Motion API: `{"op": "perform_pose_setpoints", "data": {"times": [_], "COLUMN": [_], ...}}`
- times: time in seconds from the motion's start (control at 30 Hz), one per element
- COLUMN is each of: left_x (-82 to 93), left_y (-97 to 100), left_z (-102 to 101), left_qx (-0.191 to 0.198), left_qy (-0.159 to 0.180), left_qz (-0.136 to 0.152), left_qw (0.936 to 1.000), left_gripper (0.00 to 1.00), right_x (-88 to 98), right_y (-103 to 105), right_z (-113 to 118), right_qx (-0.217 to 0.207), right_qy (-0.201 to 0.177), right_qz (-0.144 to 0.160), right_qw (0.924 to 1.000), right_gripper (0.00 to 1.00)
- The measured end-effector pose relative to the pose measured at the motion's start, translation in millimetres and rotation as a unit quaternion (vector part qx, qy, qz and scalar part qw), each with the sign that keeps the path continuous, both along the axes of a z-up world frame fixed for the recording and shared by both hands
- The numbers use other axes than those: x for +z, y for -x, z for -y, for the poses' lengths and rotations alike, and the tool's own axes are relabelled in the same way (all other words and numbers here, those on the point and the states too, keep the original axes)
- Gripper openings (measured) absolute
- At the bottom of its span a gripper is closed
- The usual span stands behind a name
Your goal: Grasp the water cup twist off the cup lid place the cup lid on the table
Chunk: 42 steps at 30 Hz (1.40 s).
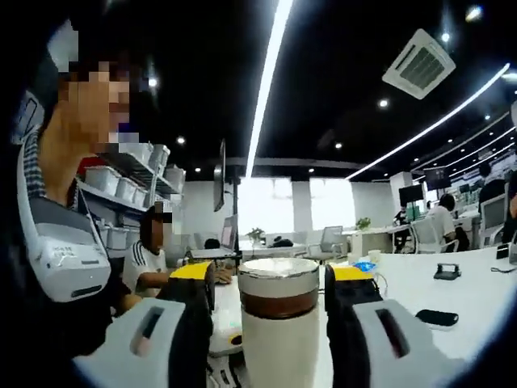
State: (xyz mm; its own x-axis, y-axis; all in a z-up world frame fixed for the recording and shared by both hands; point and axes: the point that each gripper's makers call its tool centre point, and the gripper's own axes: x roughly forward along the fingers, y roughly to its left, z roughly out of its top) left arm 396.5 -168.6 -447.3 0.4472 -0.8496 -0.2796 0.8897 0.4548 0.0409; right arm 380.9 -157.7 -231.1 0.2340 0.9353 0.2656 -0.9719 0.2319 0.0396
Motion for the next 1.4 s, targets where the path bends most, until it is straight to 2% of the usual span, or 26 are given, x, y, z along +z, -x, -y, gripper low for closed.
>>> {"op": "perform_pose_setpoints", "data": {"times": [0.07,0.1,0.2,0.33,0.5,0.67,0.73,0.8,0.87,0.97,1.03,1.1,1.2,1.27,1.37,1.4], "left_x": [0.0,0.1,-0.1,-0.3,-1.8,-3.6,-4.3,-4.8,-4.7,-4.5,-4.3,-4.1,-3.8,-3.6,-3.1,-3.2], "left_y": [0.3,0.3,-0.3,3.7,1.6,2.7,2.8,2.8,3.0,2.0,1.9,1.8,1.9,1.8,3.0,3.1], "left_z": [0.8,0.8,0.3,3.2,2.3,1.9,1.5,1.2,1.1,-0.1,-0.1,-0.4,-0.4,-0.3,0.6,0.9], "left_qx": [-0.002,-0.003,-0.005,-0.006,-0.005,-0.006,-0.006,-0.006,-0.005,-0.005,-0.004,-0.004,-0.004,-0.004,-0.005,-0.005], "left_qy": [0.000,0.001,0.001,0.002,0.001,0.001,0.002,0.002,0.002,0.002,0.002,0.002,0.002,0.001,0.001,0.001], "left_qz": [0.000,0.000,0.000,0.000,-0.001,-0.002,-0.002,-0.002,-0.002,-0.002,-0.002,-0.002,-0.003,-0.003,-0.003,-0.004], "left_qw": [1.0000,1.0000,1.0000,1.0000,1.0000,1.0000,1.0000,1.0000,1.0000,1.0000,1.0000,1.0000,1.0000,1.0000,1.0000,1.0000], "left_gripper": [0.48,0.48,0.48,0.48,0.48,0.48,0.48,0.48,0.48,0.48,0.48,0.48,0.48,0.48,0.48,0.48], "right_x": [2.5,2.7,-1.0,-19.1,-16.9,-16.6,-17.2,-17.8,-18.2,-19.6,-21.2,-22.2,-22.9,-22.9,-23.9,-23.3], "right_y": [-5.1,-5.5,-4.1,-11.1,-12.8,-7.8,-6.0,-4.5,-4.5,-0.2,-0.5,2.6,1.3,2.1,-0.7,-2.9], "right_z": [2.5,1.1,-8.5,-16.0,-12.7,-15.5,-15.4,-16.6,-18.5,-22.2,-23.1,-24.6,-23.3,-23.5,-24.8,-25.1], "right_qx": [-0.053,-0.065,-0.073,-0.085,-0.050,0.014,0.050,0.086,0.112,0.167,0.185,0.205,0.210,0.202,0.160,0.132], "right_qy": [0.008,0.015,0.028,0.046,0.037,0.039,0.036,0.038,0.043,0.068,0.097,0.110,0.110,0.104,0.113,0.117], "right_qz": [0.008,0.018,0.018,0.004,-0.012,0.024,0.023,0.030,0.024,0.024,0.041,0.040,0.037,0.039,0.056,0.060], "right_qw": [0.9985,0.9976,0.9968,0.9953,0.9980,0.9989,0.9978,0.9950,0.9925,0.9833,0.9771,0.9716,0.9708,0.9731,0.9790,0.9825], "right_gripper": [0.56,0.55,0.53,0.45,0.45,0.45,0.45,0.45,0.45,0.45,0.45,0.45,0.45,0.45,0.46,0.49]}}
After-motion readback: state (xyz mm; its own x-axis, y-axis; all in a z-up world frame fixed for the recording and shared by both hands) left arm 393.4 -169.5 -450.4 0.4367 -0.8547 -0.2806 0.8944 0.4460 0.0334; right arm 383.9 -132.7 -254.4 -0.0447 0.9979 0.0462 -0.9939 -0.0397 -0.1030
